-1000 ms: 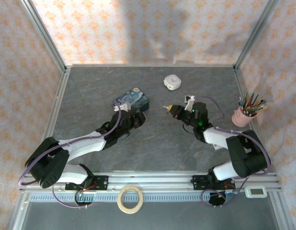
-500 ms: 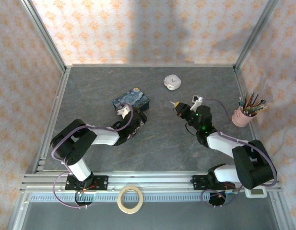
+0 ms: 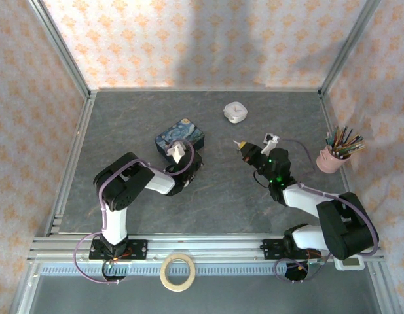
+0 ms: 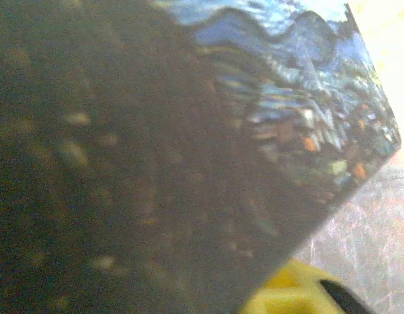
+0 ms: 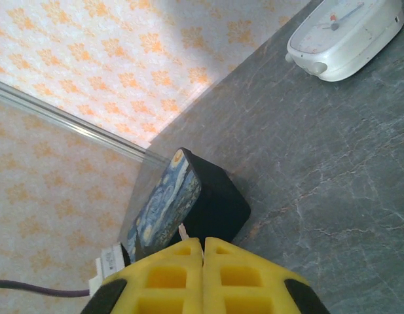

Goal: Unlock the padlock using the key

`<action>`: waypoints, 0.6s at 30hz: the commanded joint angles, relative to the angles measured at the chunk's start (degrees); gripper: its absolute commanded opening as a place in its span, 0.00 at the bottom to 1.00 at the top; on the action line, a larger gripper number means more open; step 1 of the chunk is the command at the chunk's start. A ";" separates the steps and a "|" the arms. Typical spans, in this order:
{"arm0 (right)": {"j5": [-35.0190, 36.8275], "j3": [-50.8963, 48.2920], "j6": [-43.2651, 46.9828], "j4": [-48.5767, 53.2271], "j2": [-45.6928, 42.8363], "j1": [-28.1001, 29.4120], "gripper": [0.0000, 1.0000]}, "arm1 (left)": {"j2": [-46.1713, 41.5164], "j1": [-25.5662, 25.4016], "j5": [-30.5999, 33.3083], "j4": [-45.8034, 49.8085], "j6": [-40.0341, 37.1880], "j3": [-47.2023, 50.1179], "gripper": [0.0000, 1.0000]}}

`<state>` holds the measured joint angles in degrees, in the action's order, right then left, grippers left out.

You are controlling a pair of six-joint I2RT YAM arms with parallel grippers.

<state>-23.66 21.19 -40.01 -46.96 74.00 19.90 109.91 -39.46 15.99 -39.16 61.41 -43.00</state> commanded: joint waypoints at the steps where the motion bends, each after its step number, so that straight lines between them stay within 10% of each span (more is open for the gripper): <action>1: -0.89 -0.98 -2.48 -5.25 1.63 0.37 0.00 | 0.08 0.71 0.79 -3.91 -1.05 0.94 0.05; 18: -7.29 -0.54 -14.14 -22.65 17.37 3.61 0.00 | -8.32 9.70 -33.04 -25.49 8.11 6.95 0.00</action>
<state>-28.91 20.58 -50.85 -61.98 89.34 22.48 103.77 -30.22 -9.65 -56.97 66.46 -36.16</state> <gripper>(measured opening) 0.041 0.050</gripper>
